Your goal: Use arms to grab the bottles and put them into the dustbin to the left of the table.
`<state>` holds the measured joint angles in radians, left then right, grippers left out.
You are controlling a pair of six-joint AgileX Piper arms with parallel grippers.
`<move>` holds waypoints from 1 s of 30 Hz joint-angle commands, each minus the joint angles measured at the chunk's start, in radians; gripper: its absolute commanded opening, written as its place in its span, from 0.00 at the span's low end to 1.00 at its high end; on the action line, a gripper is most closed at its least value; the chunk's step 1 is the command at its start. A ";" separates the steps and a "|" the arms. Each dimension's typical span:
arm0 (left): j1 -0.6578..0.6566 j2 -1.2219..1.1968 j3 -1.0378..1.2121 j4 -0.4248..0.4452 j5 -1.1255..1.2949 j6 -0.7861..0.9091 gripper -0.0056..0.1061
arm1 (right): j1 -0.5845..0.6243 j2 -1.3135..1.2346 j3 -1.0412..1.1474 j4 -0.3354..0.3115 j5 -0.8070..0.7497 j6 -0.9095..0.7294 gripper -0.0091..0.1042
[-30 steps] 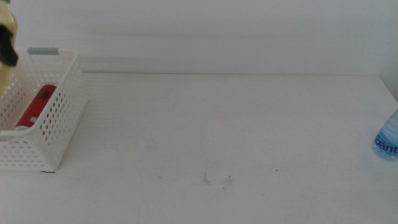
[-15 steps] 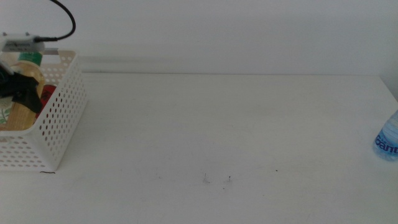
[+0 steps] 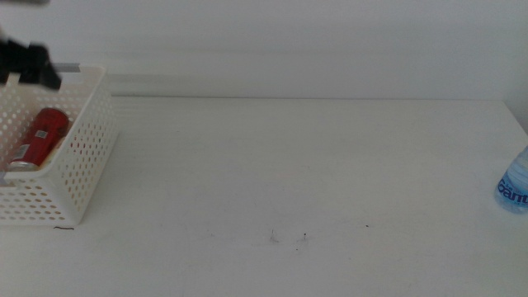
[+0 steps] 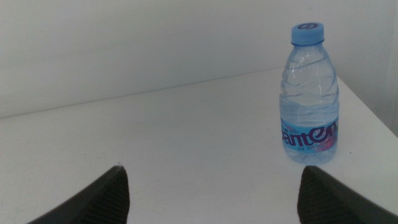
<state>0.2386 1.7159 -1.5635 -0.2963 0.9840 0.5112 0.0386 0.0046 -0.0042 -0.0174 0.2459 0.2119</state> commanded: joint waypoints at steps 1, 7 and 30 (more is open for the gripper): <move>-0.076 -0.155 0.090 -0.025 -0.079 0.007 0.89 | -0.009 -0.005 0.004 -0.003 -0.009 -0.003 0.84; -0.232 -0.480 0.348 -0.088 -0.264 -0.041 0.89 | -0.009 -0.005 0.004 -0.003 -0.009 -0.003 0.84; -0.779 -1.056 0.622 0.164 -0.207 -0.387 0.89 | -0.009 -0.005 0.004 -0.003 -0.009 -0.003 0.84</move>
<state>-0.5318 0.6626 -0.9455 -0.1356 0.7943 0.1469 0.0386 0.0046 -0.0042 -0.0174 0.2459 0.2119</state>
